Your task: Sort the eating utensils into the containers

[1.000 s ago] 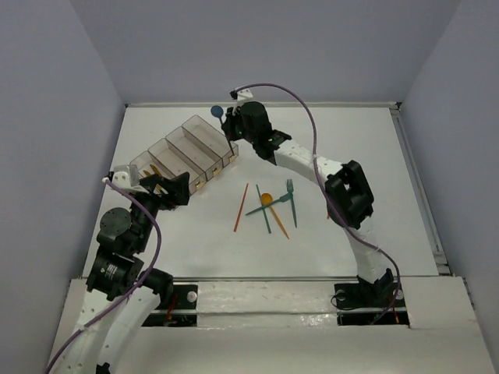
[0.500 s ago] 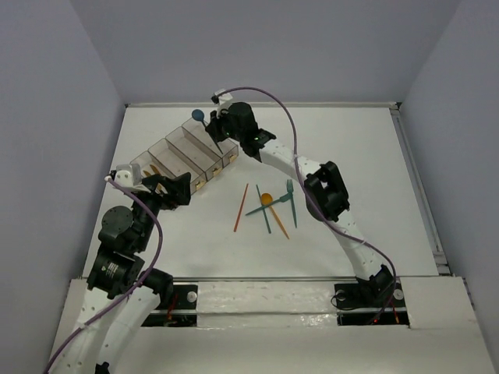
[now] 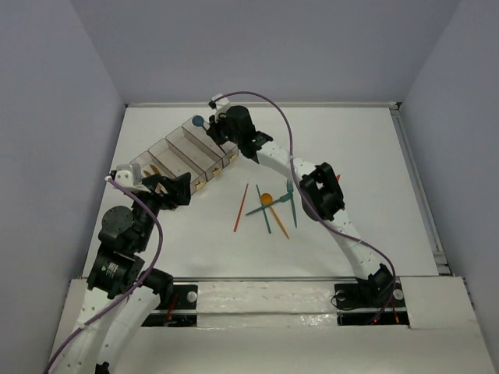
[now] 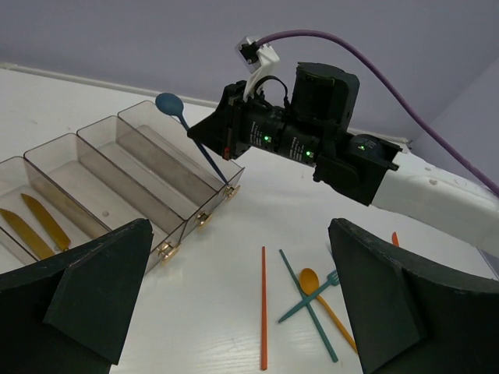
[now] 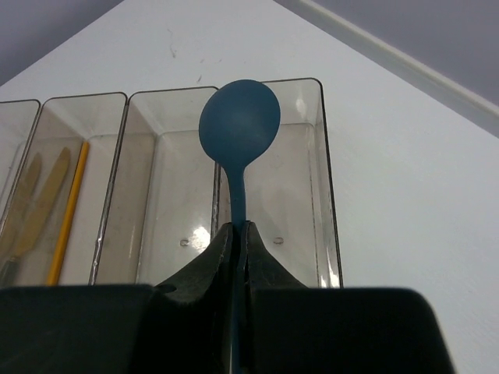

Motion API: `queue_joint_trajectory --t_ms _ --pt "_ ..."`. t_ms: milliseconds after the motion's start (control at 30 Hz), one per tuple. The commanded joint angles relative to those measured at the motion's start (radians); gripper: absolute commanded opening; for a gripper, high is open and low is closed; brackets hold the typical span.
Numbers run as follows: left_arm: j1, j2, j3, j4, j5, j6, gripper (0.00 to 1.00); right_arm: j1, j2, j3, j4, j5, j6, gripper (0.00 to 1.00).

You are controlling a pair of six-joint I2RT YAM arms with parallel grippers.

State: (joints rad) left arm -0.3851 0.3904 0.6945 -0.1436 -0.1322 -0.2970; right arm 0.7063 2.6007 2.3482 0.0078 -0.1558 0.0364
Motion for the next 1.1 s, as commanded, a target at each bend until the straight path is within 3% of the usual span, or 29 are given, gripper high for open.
queue_joint_trajectory --t_ms 0,133,433,600,667,767,867,1067 --pt "-0.005 0.001 0.039 0.032 0.006 0.01 0.99 -0.011 0.016 0.059 0.024 0.042 -0.026 0.04" --pt "-0.005 0.001 0.037 0.03 0.008 0.01 0.99 -0.011 0.038 0.08 0.029 0.075 -0.024 0.1" --pt "0.005 0.002 0.036 0.035 0.011 0.01 0.99 -0.011 0.044 0.106 0.011 0.078 -0.024 0.44" --pt "0.005 0.007 0.036 0.036 0.009 0.009 0.99 -0.011 -0.057 0.066 0.02 0.053 -0.006 0.46" --pt "0.005 0.007 0.034 0.036 0.011 0.009 0.99 -0.011 -0.119 -0.028 0.038 0.045 0.017 0.45" --pt "0.005 0.002 0.034 0.039 0.014 0.009 0.99 -0.011 -0.343 -0.194 0.118 0.056 0.049 0.38" --pt "0.005 -0.005 0.033 0.039 0.019 0.009 0.99 -0.011 -0.508 -0.598 0.17 0.094 0.127 0.34" --pt "0.005 -0.021 0.03 0.047 0.037 0.009 0.99 -0.011 -0.859 -1.12 0.121 0.189 0.314 0.21"
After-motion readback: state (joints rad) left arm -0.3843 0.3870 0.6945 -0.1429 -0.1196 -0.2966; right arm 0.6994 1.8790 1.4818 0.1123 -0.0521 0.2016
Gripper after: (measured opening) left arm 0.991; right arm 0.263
